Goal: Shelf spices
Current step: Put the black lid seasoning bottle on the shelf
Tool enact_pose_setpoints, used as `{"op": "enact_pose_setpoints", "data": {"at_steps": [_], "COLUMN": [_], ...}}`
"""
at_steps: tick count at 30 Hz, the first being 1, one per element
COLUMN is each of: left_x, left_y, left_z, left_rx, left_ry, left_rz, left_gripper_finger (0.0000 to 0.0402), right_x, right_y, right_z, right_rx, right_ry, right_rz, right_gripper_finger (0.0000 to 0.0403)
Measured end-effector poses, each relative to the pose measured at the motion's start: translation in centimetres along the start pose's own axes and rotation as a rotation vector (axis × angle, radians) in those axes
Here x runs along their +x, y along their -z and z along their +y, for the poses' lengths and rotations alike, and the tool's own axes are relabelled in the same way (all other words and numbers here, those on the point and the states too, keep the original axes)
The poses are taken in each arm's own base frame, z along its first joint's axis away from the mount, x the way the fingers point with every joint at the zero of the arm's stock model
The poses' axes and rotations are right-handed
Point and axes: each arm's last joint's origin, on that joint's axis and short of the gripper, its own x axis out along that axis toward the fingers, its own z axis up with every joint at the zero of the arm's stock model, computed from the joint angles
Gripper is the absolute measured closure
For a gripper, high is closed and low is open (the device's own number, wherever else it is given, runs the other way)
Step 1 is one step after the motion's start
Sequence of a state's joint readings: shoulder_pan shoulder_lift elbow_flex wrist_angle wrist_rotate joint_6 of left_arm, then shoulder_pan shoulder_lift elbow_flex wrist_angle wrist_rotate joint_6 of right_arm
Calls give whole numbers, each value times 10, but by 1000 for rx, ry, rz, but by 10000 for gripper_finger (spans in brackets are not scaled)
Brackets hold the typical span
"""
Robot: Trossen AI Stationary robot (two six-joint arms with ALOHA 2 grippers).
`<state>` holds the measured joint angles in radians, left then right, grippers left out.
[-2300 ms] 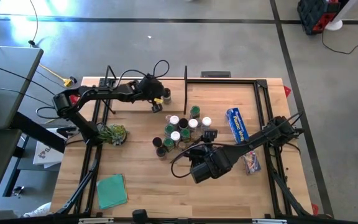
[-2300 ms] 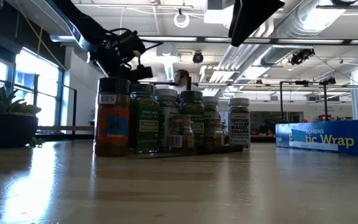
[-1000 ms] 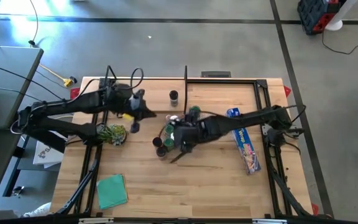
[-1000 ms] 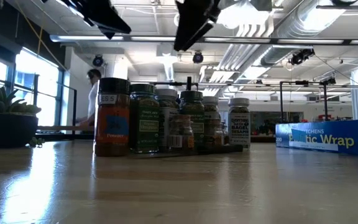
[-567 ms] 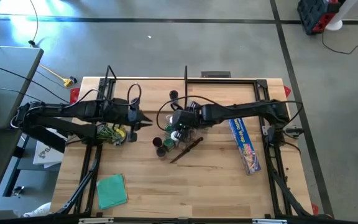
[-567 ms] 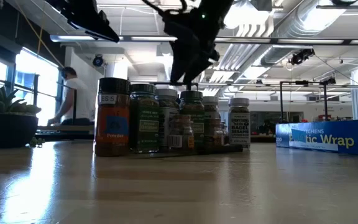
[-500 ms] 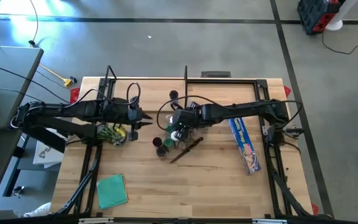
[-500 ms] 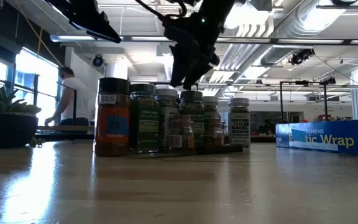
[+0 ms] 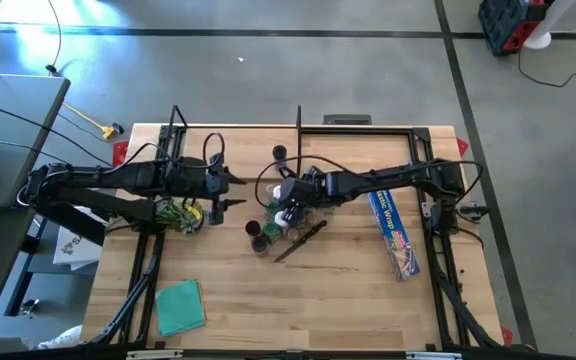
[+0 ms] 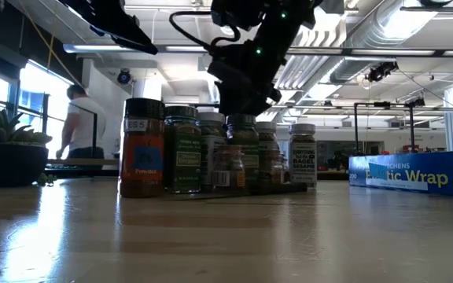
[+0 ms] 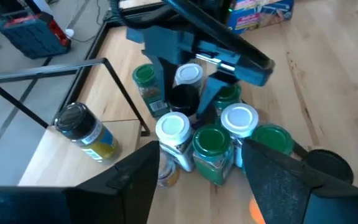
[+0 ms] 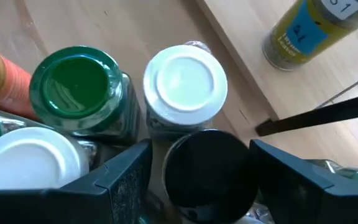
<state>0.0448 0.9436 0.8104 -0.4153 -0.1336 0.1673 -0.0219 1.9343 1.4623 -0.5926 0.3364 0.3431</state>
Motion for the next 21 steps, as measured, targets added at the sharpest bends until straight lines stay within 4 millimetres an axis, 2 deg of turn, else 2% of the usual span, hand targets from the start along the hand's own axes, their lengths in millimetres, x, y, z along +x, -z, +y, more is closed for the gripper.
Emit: {"op": "enact_pose_setpoints", "data": {"at_steps": [7,14,18,21], "left_x": [0,0,0,0], "left_y": [0,0,0,1], "left_z": [0,0,0,0], "left_rx": [1,1,1,11], "left_ry": [-8,-8,-9,-8], "left_rz": [0,0,1,12], "left_gripper_finger": [176,176,176,176], "right_x": [2,4,4,-5], "right_y": [0,1,-1,-6], "right_z": [-3,-9,-10,-8], "right_rx": [23,93,101,72], "right_ry": [-2,-23,-30,-31], "right_rz": [7,40,46,84], "right_gripper_finger": [147,211,211,211]}}
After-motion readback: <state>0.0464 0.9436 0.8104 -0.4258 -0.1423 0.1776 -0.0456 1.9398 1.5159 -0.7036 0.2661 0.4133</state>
